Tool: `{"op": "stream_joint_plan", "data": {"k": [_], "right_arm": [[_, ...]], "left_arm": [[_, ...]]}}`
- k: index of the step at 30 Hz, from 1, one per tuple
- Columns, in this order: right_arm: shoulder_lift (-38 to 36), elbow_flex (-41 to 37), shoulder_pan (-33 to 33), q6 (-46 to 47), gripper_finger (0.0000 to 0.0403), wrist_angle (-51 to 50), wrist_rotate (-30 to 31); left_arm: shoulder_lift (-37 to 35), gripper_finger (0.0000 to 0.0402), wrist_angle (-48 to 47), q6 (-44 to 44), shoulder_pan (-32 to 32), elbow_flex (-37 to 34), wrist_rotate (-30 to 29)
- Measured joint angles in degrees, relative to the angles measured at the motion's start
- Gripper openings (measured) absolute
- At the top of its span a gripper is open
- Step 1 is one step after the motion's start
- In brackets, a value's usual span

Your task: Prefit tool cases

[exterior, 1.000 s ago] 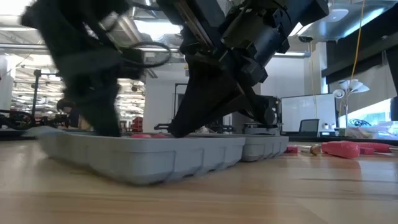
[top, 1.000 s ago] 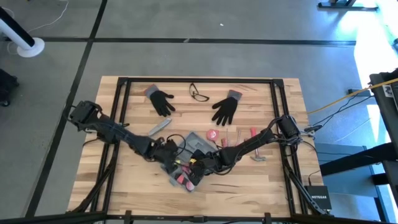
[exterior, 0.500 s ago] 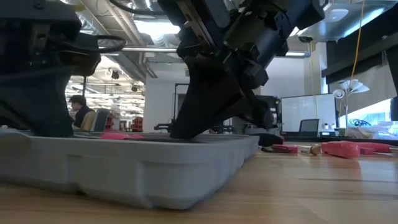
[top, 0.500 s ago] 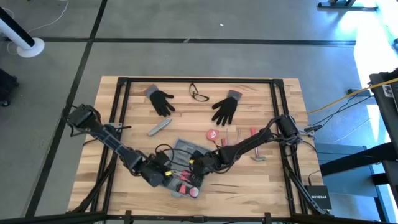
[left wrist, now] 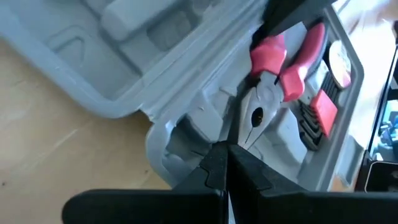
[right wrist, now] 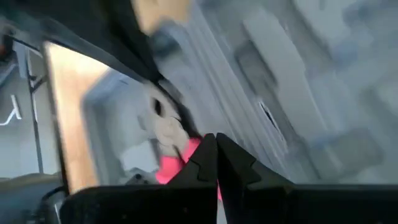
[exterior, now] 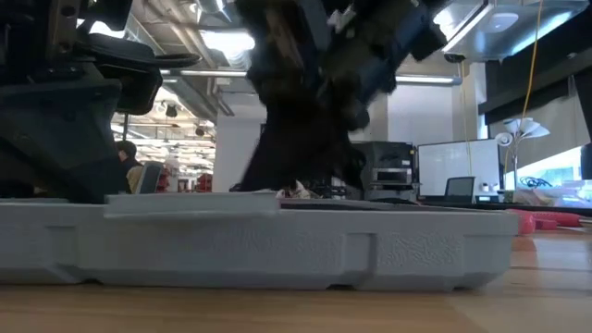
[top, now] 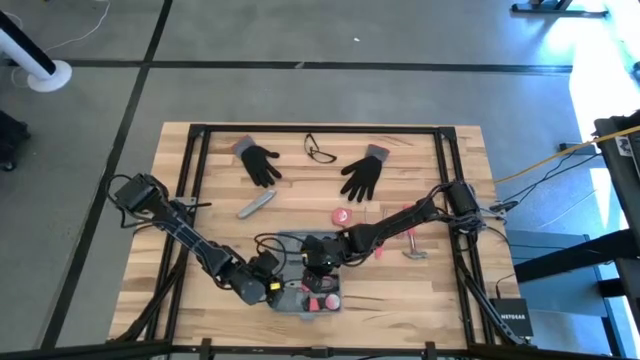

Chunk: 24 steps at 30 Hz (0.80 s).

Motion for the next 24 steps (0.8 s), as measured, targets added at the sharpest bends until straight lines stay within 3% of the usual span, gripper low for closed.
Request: {"op": "stream_joint_plan", "data": {"k": [13,24], "right_arm": [[-0.56,0.07,6.01,5.7,0.0,-7.9,4.52],[2.72,0.37,6.36,8.21,0.0,-5.52,2.27]], "left_arm": [[0.01,0.0,-0.26,2.16,0.12,0.0,0.05],[-0.03,0.0,-0.35,2.15,2.0,-0.02,0.8]]}}
